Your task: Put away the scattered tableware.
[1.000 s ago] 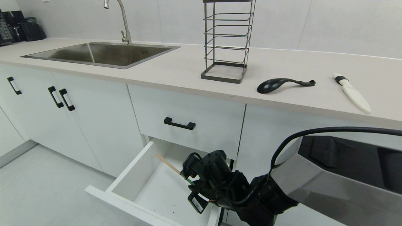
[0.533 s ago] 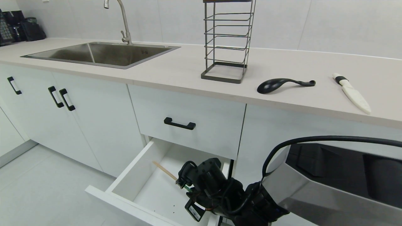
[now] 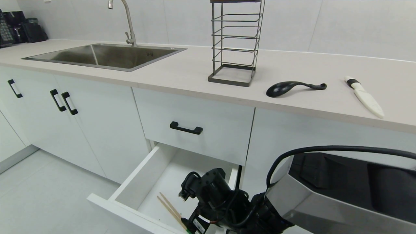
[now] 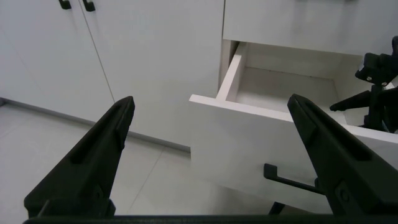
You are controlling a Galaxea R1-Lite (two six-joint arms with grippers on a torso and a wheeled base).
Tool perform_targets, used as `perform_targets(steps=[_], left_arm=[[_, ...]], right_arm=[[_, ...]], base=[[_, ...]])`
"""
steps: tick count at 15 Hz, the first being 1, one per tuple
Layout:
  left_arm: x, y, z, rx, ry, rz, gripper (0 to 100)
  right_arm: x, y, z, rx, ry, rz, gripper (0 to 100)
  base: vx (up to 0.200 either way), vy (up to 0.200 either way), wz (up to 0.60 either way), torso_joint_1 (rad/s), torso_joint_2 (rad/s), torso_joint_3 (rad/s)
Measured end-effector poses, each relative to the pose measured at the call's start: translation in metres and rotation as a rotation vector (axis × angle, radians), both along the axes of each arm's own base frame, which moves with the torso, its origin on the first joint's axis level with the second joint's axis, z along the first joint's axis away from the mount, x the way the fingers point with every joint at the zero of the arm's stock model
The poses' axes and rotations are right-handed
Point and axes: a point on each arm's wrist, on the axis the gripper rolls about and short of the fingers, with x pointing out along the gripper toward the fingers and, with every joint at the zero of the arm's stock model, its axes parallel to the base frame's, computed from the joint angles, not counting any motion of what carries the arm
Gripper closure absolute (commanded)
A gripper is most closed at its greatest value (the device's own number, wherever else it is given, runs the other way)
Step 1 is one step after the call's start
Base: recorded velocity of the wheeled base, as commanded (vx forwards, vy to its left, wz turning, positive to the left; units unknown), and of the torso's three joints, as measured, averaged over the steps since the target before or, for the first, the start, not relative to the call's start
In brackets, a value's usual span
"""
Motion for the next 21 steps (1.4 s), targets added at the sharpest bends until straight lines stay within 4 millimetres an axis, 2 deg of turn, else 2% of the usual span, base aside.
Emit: perform_targets(steps=[3,7,10,15,21], left_arm=[[0.000,0.000,0.000,0.000,0.000,0.000,0],[0.000,0.000,0.000,0.000,0.000,0.000,0],[0.000,0.000,0.000,0.000,0.000,0.000,0],[0.000,0.000,0.000,0.000,0.000,0.000,0],[0.000,0.000,0.000,0.000,0.000,0.000,0]], right_arm=[[0.000,-0.001,0.021,0.028,-0.031,-0.008,0],[-0.003,-0.005,0.074,0.130,-0.117,-0.013,0],[-0.007,-0.018,0.100,0.170,-0.149,-0.025,0],[-0.018,-0.040,0.128,0.227,-0.189,-0.038,0],[-0.040,-0.084,0.151,0.275,-0.198,-0.030,0]], base=[[0.000,0.000,0.00,0.000,0.00,0.000],[0.000,0.000,0.00,0.000,0.00,0.000],[0.000,0.000,0.00,0.000,0.00,0.000],[0.000,0.000,0.00,0.000,0.00,0.000],[0.000,0.000,0.00,0.000,0.00,0.000]])
